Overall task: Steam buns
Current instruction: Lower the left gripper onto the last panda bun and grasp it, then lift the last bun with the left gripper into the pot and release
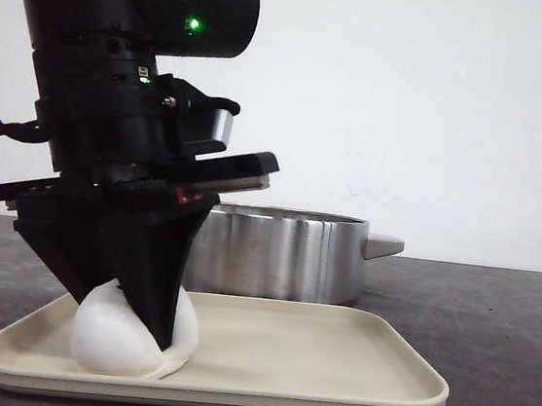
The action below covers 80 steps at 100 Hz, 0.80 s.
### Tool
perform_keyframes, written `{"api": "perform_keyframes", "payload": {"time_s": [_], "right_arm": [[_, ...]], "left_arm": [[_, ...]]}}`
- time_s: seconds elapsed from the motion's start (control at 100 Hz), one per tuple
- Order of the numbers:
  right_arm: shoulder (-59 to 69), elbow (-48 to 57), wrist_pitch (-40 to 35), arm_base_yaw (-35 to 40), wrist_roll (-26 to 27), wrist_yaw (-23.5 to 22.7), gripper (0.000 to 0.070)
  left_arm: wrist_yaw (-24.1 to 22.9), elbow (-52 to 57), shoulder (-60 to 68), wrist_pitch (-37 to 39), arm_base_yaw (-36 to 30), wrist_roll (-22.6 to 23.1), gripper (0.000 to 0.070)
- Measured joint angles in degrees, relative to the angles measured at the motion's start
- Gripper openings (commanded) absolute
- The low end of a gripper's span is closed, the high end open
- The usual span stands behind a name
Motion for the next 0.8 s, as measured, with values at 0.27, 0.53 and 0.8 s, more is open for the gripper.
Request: {"api": "perform_keyframes", "payload": {"time_s": [0.27, 0.53, 0.8], "right_arm": [[0.00, 0.00, 0.04, 0.00, 0.04, 0.04, 0.0016], [0.00, 0.00, 0.04, 0.04, 0.13, 0.04, 0.0016], [0.00, 0.00, 0.07, 0.04, 0.17, 0.04, 0.0016]], "left_arm": [[0.90, 10.23, -6.45, 1.29, 0.28, 4.22, 0.0000], [-6.71, 18.08, -6.73, 8.07, 4.70, 11.10, 0.0000], [-12.09, 18.16, -1.88, 20.24, 11.96, 16.66, 0.0000]]}}
